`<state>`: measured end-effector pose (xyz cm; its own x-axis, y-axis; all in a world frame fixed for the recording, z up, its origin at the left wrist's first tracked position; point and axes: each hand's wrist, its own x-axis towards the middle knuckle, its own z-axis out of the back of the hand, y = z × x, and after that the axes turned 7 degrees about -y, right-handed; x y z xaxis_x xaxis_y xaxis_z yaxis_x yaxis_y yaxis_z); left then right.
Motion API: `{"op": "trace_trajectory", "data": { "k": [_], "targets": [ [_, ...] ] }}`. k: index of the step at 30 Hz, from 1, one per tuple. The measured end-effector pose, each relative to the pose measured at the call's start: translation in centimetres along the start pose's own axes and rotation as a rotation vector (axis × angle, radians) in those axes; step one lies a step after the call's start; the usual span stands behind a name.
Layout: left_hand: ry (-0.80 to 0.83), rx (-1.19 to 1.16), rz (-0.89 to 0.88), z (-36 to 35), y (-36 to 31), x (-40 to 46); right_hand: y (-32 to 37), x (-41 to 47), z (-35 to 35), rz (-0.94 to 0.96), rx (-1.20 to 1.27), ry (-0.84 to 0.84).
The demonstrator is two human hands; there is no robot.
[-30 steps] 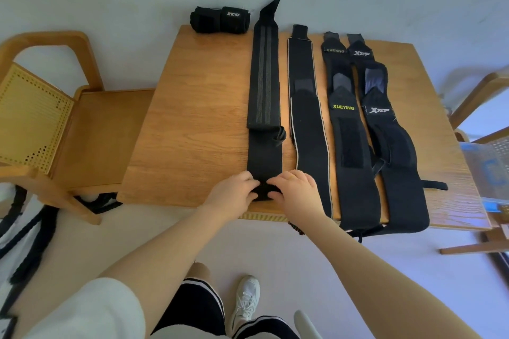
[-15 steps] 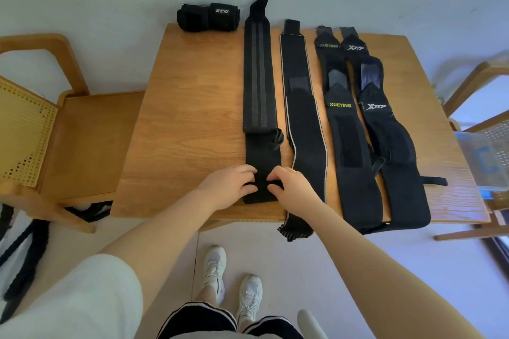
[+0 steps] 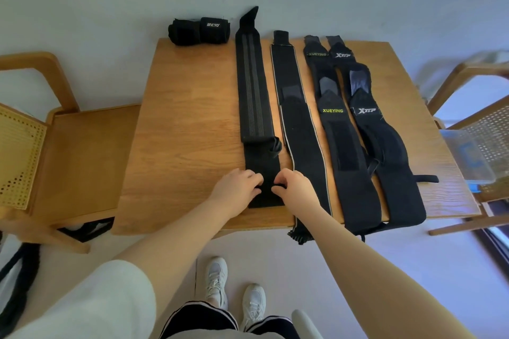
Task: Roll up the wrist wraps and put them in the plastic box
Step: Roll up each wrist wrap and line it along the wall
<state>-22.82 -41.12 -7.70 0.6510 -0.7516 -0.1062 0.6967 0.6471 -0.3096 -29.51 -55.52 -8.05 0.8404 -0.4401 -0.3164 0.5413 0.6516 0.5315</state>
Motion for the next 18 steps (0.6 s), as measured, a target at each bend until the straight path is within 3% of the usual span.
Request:
{"op": "trace_trajectory", "data": {
  "k": [3,6,10,14,18],
  "targets": [
    [0.074,-0.040,-0.004,-0.2,0.0,-0.9,0.3,0.1,-0.2,0.036,-0.100,-0.049],
    [0.049,-0.051,0.008,-0.2,0.1,-0.9,0.7,-0.6,-0.1,0.160,-0.211,-0.096],
    [0.035,-0.133,0.056,0.1,0.5,-0.5,-0.2,-1.9,0.4,0.349,-0.351,0.011],
    [0.033,-0.196,0.094,0.3,1.0,0.0,0.4,-1.3,0.8,0.289,-0.258,-0.043],
    [0.085,-0.166,0.033,0.5,1.5,0.0,1.1,0.3,1.0,0.329,-0.343,0.057]
  ]
}}
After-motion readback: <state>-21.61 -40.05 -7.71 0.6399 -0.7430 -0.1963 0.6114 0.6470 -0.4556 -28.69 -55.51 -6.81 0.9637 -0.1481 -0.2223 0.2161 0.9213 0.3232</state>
